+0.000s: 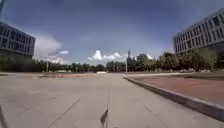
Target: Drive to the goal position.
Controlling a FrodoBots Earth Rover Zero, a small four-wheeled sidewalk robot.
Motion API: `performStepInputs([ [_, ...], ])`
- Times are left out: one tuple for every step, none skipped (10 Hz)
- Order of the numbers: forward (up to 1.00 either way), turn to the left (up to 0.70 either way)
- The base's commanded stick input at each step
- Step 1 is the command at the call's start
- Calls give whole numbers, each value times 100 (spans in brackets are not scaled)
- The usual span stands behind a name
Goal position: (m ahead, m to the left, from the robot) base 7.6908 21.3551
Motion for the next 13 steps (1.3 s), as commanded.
performStepInputs([
  [70,0],
  [70,0],
  [70,0],
  [70,0],
  [70,0],
  [70,0],
  [70,0],
  [70,0],
  [70,0],
  [70,0],
  [70,0],
  [70,22],
  [7,66],
])
